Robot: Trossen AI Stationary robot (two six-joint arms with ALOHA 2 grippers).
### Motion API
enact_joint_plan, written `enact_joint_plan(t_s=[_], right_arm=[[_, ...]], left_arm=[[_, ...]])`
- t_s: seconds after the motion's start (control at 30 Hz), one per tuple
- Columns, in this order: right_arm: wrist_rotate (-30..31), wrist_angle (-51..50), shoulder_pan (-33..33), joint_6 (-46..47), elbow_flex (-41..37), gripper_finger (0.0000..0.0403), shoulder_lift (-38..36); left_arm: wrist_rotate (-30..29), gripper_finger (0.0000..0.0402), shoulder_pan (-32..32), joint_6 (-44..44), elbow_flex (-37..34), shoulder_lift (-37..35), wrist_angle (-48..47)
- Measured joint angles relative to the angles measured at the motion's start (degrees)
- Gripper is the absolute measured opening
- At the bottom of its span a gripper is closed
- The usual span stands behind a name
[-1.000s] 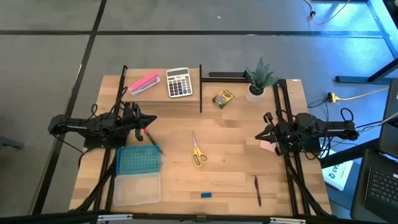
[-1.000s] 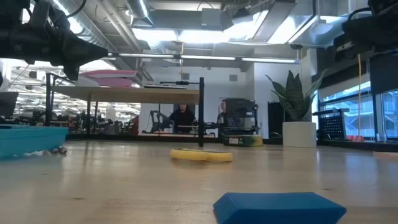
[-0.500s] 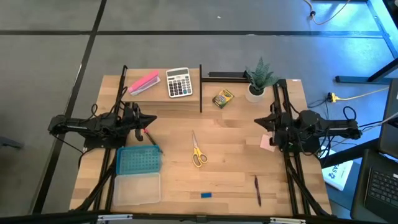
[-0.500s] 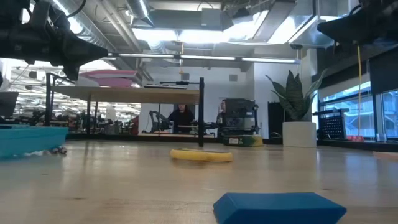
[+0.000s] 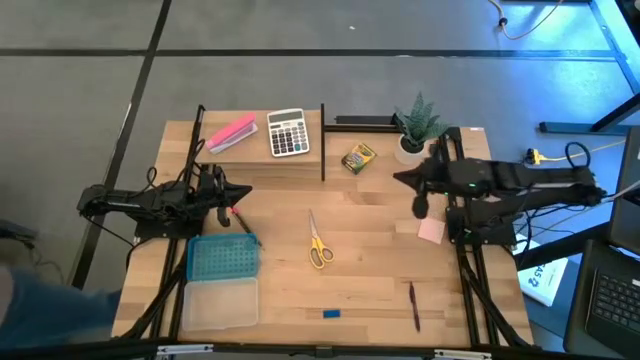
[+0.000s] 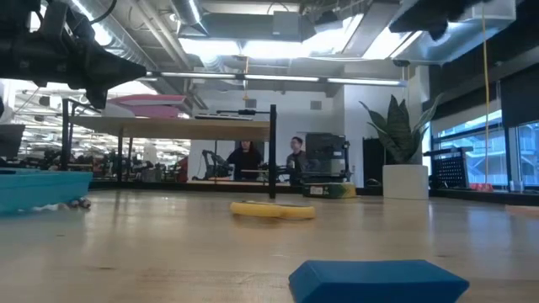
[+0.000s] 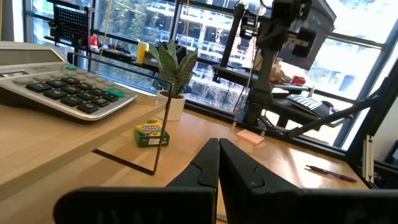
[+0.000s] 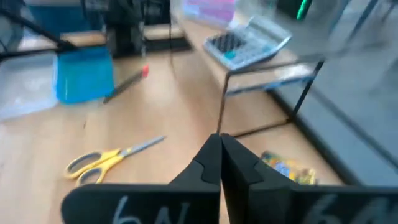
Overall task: Pack school essentials
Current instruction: Put the yellow scissors into the blue supply box
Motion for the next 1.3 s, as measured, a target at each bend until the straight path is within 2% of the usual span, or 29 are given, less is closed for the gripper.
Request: enact_joint_plan(t_s=[0.2, 0.3, 0.43, 0.57, 0.73, 0.83, 1.07, 1.17, 1.3], right_arm=[[-6.20, -11.05, 0.00, 7.91, 14.93, 0.0001, 14.91], [-9.08, -13.56, 0.00, 9.21, 20.49, 0.0000, 19.59], [-11.30, -15.21, 0.02, 9.51, 26.00, 0.0000, 22.91], [-13.28, -21.52, 0.31, 12.24, 30.96, 0.0000, 25.17], [-13.73, -32.10, 1.75, 14.03, 36.43, 0.0000, 27.81], [-16.06, -34.12, 2.72, 14.12, 37.53, 0.0000, 28.96], [-19.84, -36.21, 3.88, 13.76, 37.59, 0.0000, 31.61], [-20.14, -36.25, 4.22, 13.21, 37.59, 0.0000, 33.01], [-24.45, -38.35, 4.22, 12.61, 37.59, 0.0000, 34.36]], left_arm=[[0.06, 0.0000, 0.02, -0.19, 0.00, 0.01, 0.02], [0.80, 0.0000, 0.04, 4.92, 0.90, 0.06, 0.04], [4.15, 0.0000, -0.72, 15.59, 6.04, 0.99, -0.56], [3.43, 0.0000, -1.68, 19.10, 14.97, 5.12, -6.53], [2.88, 0.0000, -2.77, 19.10, 27.50, 17.46, -16.31], [2.46, 0.0000, -3.40, 18.99, 36.35, 27.15, -23.69], [2.70, 0.0000, -4.51, 8.10, 54.42, 47.02, -43.75], [3.04, 0.0000, -6.19, 5.83, 59.86, 53.13, -48.70], [3.04, 0.0000, -8.07, -1.91, 65.13, 59.15, -54.32]])
